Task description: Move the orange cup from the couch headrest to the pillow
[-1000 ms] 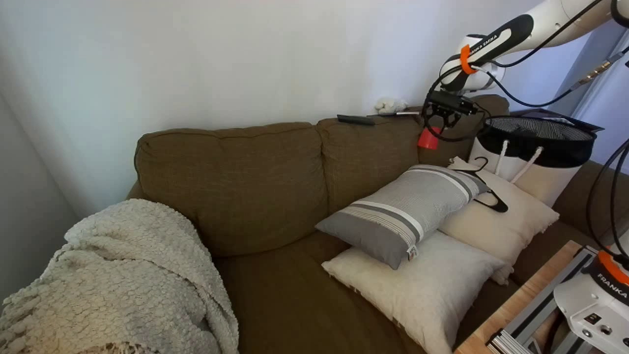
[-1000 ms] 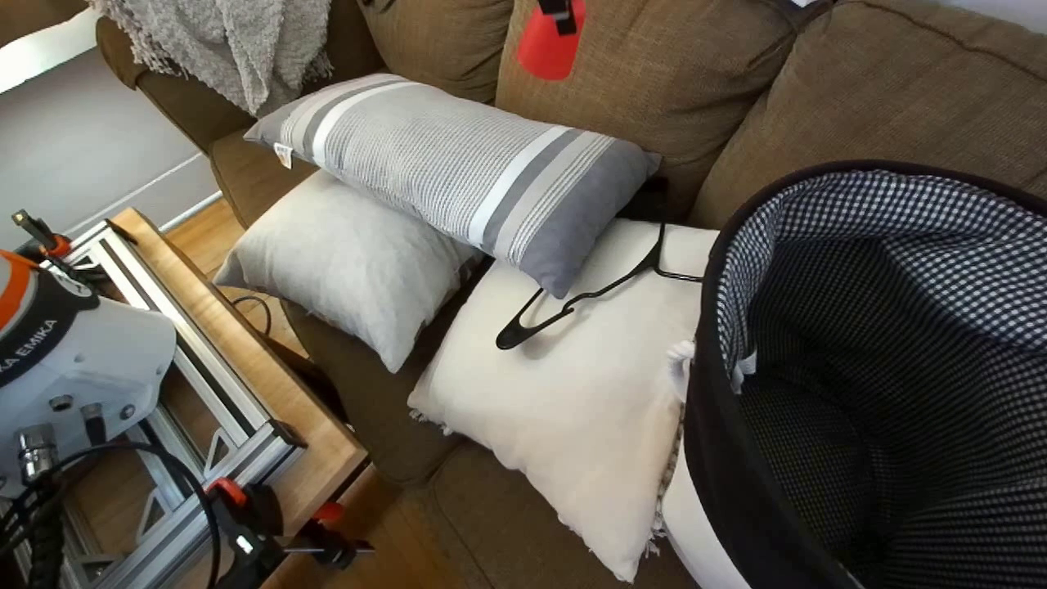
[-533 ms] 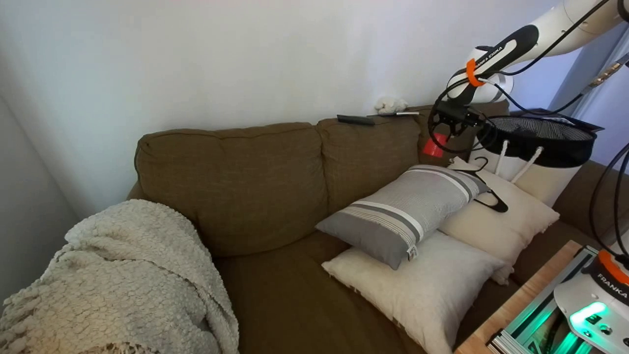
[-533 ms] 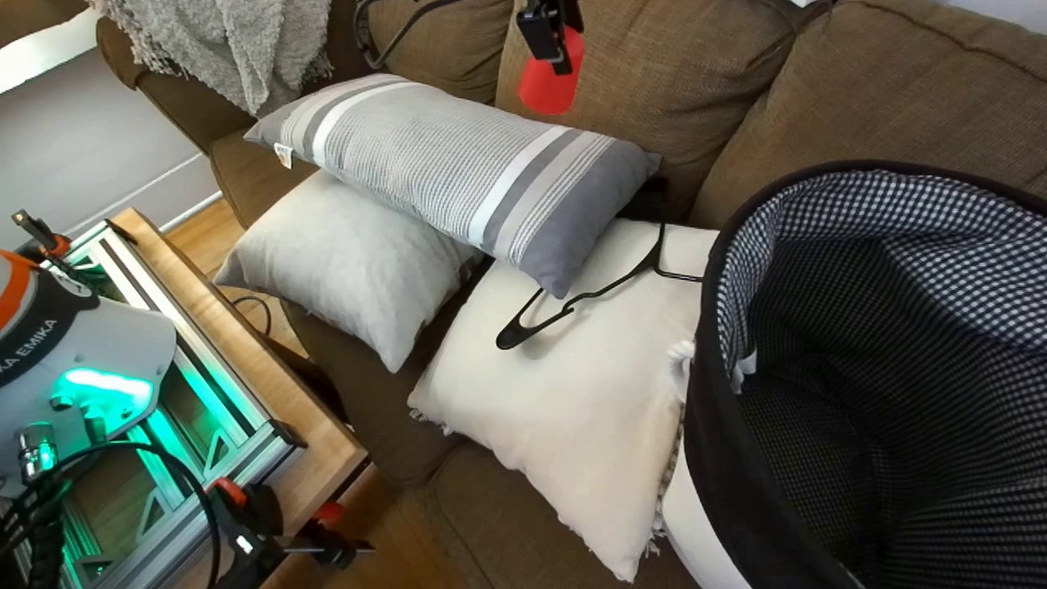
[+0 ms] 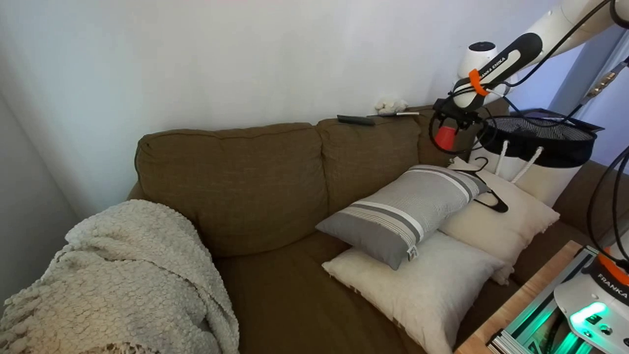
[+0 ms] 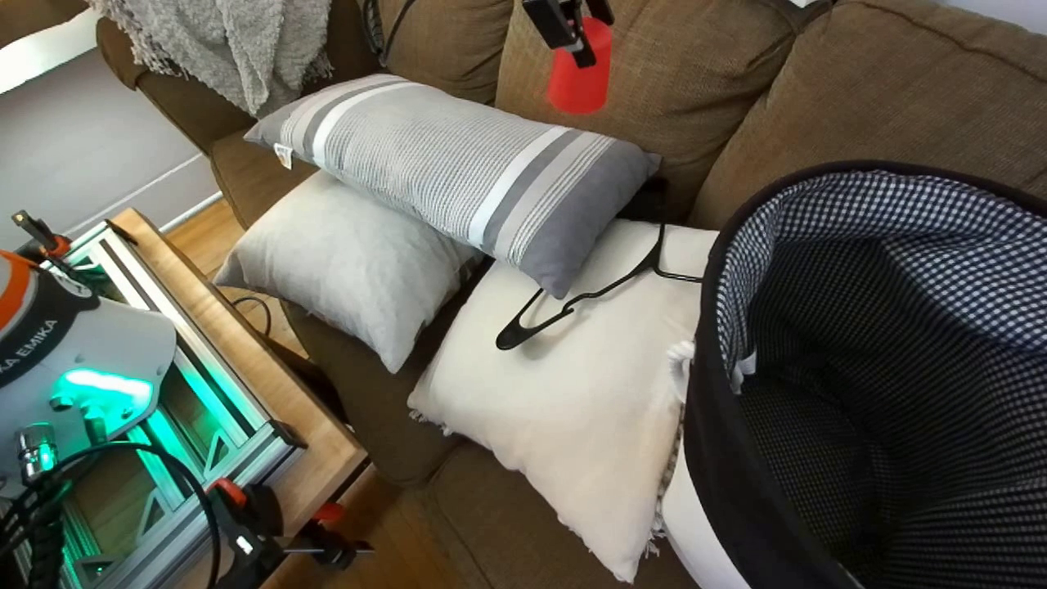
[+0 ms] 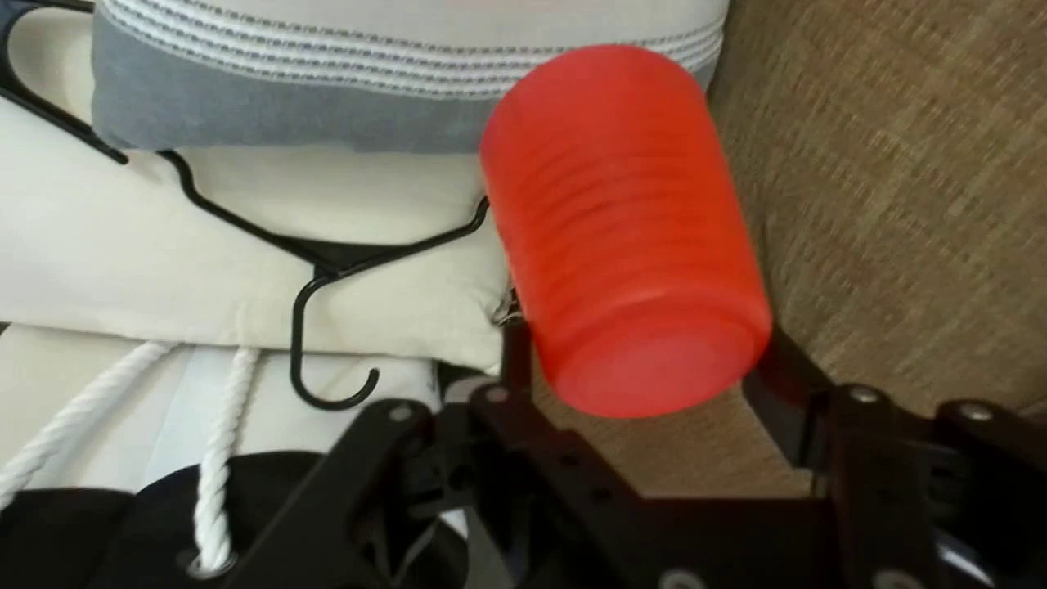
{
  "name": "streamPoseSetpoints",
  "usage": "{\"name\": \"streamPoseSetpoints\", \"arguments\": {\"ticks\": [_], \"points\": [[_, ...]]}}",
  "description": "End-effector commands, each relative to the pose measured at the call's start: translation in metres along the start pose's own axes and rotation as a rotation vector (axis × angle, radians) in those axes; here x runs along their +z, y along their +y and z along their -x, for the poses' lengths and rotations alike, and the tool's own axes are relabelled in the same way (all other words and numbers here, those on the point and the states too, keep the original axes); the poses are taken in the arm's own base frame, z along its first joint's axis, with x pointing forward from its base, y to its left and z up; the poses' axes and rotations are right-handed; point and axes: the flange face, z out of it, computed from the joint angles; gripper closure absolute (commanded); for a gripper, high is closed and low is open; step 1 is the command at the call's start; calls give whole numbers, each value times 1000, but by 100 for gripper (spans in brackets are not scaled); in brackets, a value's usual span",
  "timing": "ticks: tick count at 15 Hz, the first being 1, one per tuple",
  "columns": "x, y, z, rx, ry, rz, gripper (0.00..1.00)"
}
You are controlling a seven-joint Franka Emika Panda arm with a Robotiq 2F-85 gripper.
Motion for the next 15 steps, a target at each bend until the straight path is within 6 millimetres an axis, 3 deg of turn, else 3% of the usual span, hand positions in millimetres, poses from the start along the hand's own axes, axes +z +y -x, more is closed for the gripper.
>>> {"name": "streamPoseSetpoints", "arguments": {"ticks": [1,4,8,15], "points": [[1,23,-6,121,125,82,59],[15,33,23,109,86,160,59],[19,43,61,73,75,91,59],[31,61,80,75,87,46,59]]}}
